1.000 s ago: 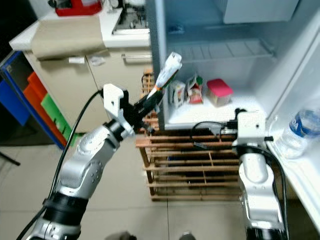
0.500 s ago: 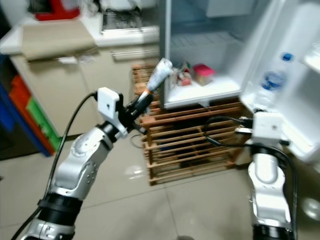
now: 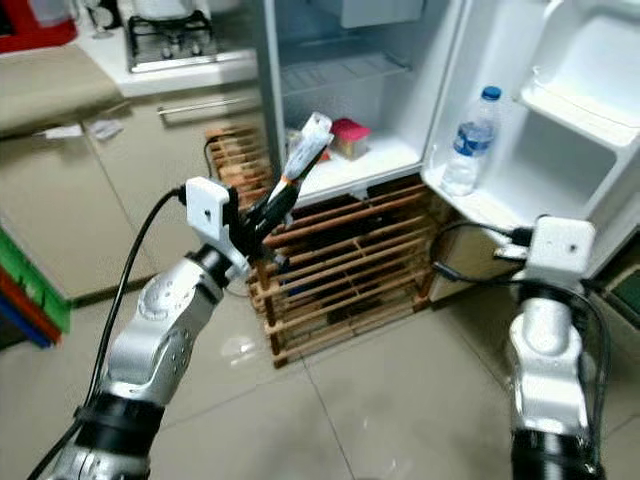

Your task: Restocking fridge

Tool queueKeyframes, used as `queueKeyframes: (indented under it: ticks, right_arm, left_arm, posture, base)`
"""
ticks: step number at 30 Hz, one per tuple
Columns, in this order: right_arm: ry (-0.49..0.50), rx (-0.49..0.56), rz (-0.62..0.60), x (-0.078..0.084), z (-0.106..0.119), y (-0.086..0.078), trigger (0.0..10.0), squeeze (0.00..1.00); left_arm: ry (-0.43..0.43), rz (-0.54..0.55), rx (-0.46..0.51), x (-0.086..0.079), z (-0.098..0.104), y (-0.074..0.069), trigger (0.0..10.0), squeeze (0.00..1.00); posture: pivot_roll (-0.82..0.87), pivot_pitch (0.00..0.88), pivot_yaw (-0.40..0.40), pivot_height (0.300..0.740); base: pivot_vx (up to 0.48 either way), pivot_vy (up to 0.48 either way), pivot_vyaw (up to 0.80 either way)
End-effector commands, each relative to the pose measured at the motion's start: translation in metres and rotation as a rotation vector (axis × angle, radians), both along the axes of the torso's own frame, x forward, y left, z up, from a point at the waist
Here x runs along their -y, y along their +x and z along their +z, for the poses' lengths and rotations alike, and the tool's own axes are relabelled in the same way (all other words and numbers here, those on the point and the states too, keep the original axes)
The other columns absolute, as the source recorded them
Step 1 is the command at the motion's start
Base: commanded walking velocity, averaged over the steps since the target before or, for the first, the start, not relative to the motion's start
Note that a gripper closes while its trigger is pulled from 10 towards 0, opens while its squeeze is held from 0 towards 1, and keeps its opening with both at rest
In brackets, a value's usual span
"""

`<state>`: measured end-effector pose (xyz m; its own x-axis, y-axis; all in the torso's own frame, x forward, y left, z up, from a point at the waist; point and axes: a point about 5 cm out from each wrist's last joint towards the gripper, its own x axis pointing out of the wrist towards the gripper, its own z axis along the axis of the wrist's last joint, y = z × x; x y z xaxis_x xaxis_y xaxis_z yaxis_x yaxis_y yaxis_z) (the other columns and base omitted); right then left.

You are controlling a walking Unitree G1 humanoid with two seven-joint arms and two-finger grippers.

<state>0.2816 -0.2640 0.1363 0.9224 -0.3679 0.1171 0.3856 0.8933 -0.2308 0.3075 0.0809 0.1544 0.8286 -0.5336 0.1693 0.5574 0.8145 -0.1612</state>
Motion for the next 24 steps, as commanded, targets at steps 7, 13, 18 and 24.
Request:
queueKeyframes:
  ticks: [7,13,18,24]
  right_arm:
    - [-0.001,0.018,0.010,0.001,0.001,-0.003,10.0,0.00]
    - [0.009,0.013,0.018,-0.002,-0.005,-0.007,10.0,0.00]
    - [0.014,0.022,0.041,-0.010,-0.007,-0.012,10.0,0.00]
    - [0.014,0.035,0.041,-0.011,-0.008,-0.016,10.0,0.00]
  left_arm:
    - [-0.010,-0.006,0.003,0.005,0.004,0.008,10.0,0.00]
    - [0.018,0.005,0.013,0.005,0.003,0.010,10.0,0.00]
    - [0.027,0.029,-0.019,-0.005,-0.005,0.012,10.0,0.00]
    - [0.076,-0.007,0.014,0.000,-0.004,0.010,10.0,0.00]
  posture:
    - [-0.19,0.000,0.054,0.740]
    - [-0.19,0.000,0.053,0.740]
    - [-0.19,0.000,0.051,0.740]
    - [-0.19,0.000,0.052,0.740]
  base:
    - [0.142,0.399,-0.64]
    - [0.000,0.230,-0.64]
    - [0.000,0.000,-0.64]
    - [0.000,0.000,-0.40]
